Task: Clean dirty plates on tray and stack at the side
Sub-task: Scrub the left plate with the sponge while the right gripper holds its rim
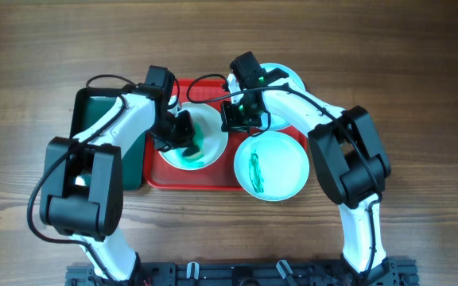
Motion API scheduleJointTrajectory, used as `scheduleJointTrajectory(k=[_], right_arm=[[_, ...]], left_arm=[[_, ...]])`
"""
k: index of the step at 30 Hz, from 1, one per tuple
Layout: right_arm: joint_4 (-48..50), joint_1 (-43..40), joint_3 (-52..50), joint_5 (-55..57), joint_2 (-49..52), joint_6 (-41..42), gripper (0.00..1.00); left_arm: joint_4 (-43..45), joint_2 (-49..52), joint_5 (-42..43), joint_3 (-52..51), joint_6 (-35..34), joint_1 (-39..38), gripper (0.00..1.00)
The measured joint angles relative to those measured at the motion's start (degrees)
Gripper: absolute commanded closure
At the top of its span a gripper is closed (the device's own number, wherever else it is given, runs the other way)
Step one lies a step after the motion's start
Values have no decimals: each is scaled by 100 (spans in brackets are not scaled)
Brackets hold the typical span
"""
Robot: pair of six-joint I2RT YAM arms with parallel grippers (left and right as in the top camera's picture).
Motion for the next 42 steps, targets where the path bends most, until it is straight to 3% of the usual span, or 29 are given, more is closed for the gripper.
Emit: scheduleJointTrajectory(k=[5, 12, 19, 22, 25, 32, 42], right_arm=[[24, -22, 0, 2, 0, 4, 96], [52, -22, 0, 2, 0, 22, 96], [46, -7, -9, -2, 0, 15, 96], [42, -7, -13, -17, 0, -4, 96], [42, -7, -17, -17, 0, -9, 96], [42, -50, -17, -11, 0, -46, 96], [85, -76, -17, 4, 0, 26, 96]], left_arm=[[896, 39, 35, -26, -363, -35, 96], [979, 17, -1753, 15, -826, -157, 96], [166, 7, -2712, 131, -968, -474, 96], [-542, -2, -3016, 129, -964, -804, 96], [-612, -2, -3265, 103, -820, -1248, 96], [-205, -4, -3104, 74, -417, -1690, 96], [361, -9, -2376, 168, -579, -595, 96]])
